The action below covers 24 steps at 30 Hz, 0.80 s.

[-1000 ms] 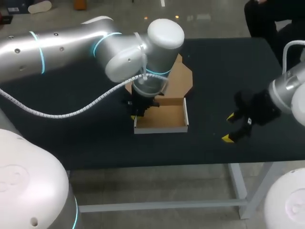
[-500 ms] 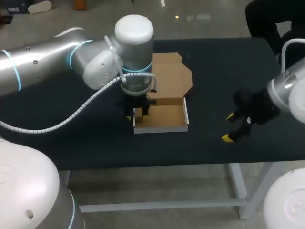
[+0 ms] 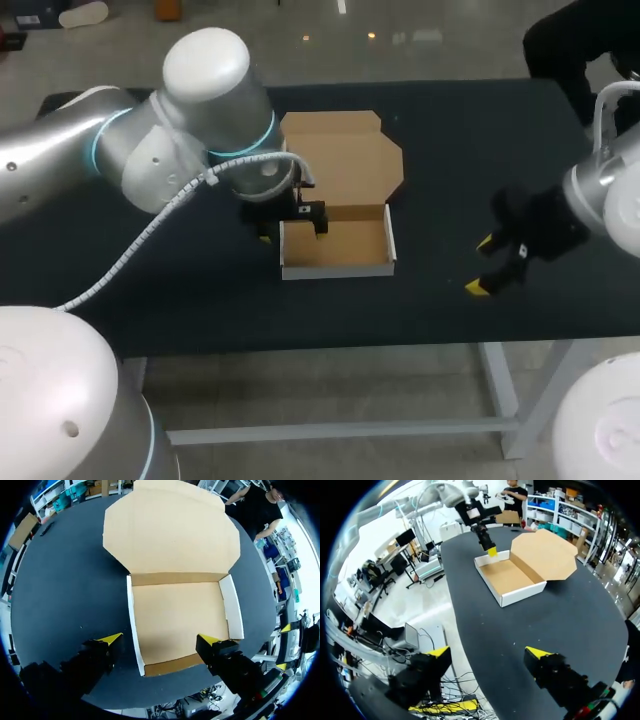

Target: Assemble the packaging by folding the flat box into shape, placing the metal phone stand inside, and closing the box properly

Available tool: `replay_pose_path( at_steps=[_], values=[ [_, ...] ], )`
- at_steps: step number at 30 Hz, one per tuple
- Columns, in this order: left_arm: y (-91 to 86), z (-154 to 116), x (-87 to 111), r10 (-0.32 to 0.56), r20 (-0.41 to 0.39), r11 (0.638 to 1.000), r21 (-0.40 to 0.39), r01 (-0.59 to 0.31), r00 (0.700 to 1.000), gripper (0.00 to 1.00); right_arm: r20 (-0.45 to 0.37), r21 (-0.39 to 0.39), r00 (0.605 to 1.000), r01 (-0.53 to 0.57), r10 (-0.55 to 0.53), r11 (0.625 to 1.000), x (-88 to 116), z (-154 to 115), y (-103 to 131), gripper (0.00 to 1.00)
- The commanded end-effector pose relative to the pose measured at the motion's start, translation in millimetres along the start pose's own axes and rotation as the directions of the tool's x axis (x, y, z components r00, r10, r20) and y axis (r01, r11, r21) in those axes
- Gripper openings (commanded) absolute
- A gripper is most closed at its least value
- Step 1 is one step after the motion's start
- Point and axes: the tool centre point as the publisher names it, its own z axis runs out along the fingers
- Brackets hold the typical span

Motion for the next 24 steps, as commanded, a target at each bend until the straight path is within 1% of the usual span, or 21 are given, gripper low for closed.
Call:
replay_pose_path(
  at_steps=[1, 2, 3, 4, 5, 7, 8, 9, 10, 11, 13, 17, 20, 21, 24],
  values=[
    [17.7, -29.8, -9.7, 0.101, -0.298, 0.992, 0.103, -0.073, 0.949, 1.00, 0.002, -0.019, 1.000, -0.009, 0.009, 1.000, 0.6, -5.3, -2.1, 1.00],
    [18.6, -32.1, -9.7, 0.113, -0.310, 0.990, 0.110, -0.083, 0.944, 1.00, 0.002, -0.022, 1.000, -0.011, 0.011, 1.000, 0.3, -5.6, -2.2, 1.00],
    [21.7, -37.4, -9.4, 0.144, -0.345, 0.987, 0.121, -0.108, 0.928, 1.00, 0.006, -0.026, 1.000, -0.017, 0.018, 0.999, -0.1, -6.3, -2.3, 1.00],
    [22.9, -40.2, -9.5, 0.153, -0.359, 0.986, 0.124, -0.115, 0.921, 1.00, 0.008, -0.029, 1.000, -0.022, 0.022, 0.999, -0.4, -6.8, -2.3, 1.00],
    [25.8, -45.0, -9.5, 0.185, -0.385, 0.981, 0.131, -0.144, 0.904, 1.00, 0.011, -0.033, 1.000, -0.028, 0.028, 0.999, -0.8, -7.8, -2.2, 1.00],
    [29.3, -52.2, -9.9, 0.208, -0.410, 0.977, 0.134, -0.167, 0.888, 1.00, 0.016, -0.038, 0.999, -0.033, 0.034, 0.999, -0.9, -9.4, -2.3, 1.00],
    [32.7, -57.5, -10.4, 0.235, -0.427, 0.971, 0.141, -0.192, 0.873, 1.00, 0.020, -0.043, 0.999, -0.038, 0.039, 0.998, -0.9, -10.7, -2.2, 1.00],
    [34.5, -60.3, -11.0, 0.242, -0.432, 0.969, 0.147, -0.197, 0.868, 1.00, 0.023, -0.045, 0.999, -0.041, 0.042, 0.998, -1.1, -11.4, -2.2, 1.00],
    [38.0, -66.4, -12.3, 0.267, -0.446, 0.963, 0.152, -0.221, 0.854, 1.00, 0.025, -0.050, 0.999, -0.047, 0.048, 0.998, -1.6, -12.9, -2.3, 1.00],
    [40.3, -71.3, -14.0, 0.268, -0.462, 0.963, 0.154, -0.221, 0.845, 1.00, 0.027, -0.054, 0.998, -0.054, 0.056, 0.997, -2.1, -13.9, -2.4, 1.00],
    [44.4, -79.3, -18.0, 0.274, -0.474, 0.962, 0.154, -0.227, 0.837, 1.00, 0.035, -0.051, 0.996, -0.077, 0.079, 0.996, -3.5, -15.5, -2.6, 1.00],
    [48.7, -93.4, -29.3, 0.275, -0.478, 0.961, 0.154, -0.228, 0.834, 1.00, 0.048, -0.049, 0.992, -0.111, 0.113, 0.993, -5.1, -20.1, -2.6, 1.00],
    [52.9, -101.4, -36.0, 0.269, -0.473, 0.963, 0.152, -0.223, 0.839, 1.00, 0.057, -0.043, 0.986, -0.157, 0.159, 0.987, -7.0, -23.5, -2.3, 1.00],
    [55.1, -103.1, -36.9, 0.268, -0.461, 0.963, 0.153, -0.222, 0.846, 1.00, 0.059, -0.045, 0.985, -0.161, 0.163, 0.986, -7.5, -24.2, -2.3, 1.00],
    [59.9, -110.3, -41.2, 0.267, -0.460, 0.963, 0.150, -0.222, 0.847, 1.00, 0.065, -0.058, 0.976, -0.203, 0.207, 0.977, -9.6, -28.0, -3.1, 1.00]
  ],
)
